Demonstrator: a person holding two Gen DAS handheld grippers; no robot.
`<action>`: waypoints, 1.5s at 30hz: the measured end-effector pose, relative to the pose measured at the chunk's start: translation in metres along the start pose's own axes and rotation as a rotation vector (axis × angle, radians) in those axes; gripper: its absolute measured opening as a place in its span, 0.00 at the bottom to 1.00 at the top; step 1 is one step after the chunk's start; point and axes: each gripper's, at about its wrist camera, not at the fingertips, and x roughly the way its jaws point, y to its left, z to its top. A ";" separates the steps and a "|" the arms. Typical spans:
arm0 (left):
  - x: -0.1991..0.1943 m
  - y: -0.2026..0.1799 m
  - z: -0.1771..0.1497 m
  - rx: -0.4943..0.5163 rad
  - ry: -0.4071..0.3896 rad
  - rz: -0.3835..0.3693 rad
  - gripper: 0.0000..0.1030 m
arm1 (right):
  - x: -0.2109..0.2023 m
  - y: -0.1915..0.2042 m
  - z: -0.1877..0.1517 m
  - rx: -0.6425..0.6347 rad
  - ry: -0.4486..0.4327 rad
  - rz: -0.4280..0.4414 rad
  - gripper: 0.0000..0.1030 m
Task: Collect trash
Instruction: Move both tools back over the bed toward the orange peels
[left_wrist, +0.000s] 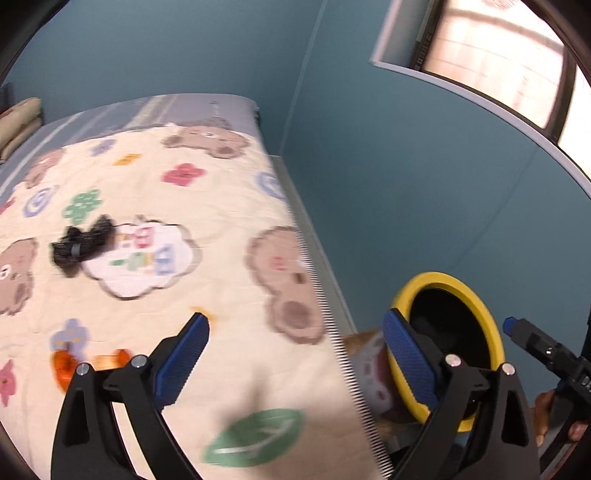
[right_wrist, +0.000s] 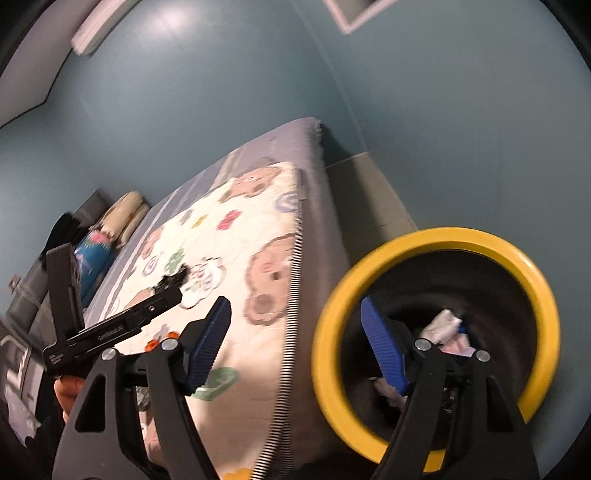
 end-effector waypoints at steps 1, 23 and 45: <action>-0.005 0.011 0.000 -0.005 -0.006 0.018 0.89 | 0.003 0.011 0.000 -0.020 0.008 0.012 0.68; -0.054 0.191 -0.038 -0.192 0.018 0.264 0.89 | 0.102 0.189 -0.023 -0.261 0.206 0.188 0.68; 0.005 0.253 -0.079 -0.527 0.200 0.055 0.65 | 0.230 0.221 -0.080 -0.238 0.481 0.212 0.61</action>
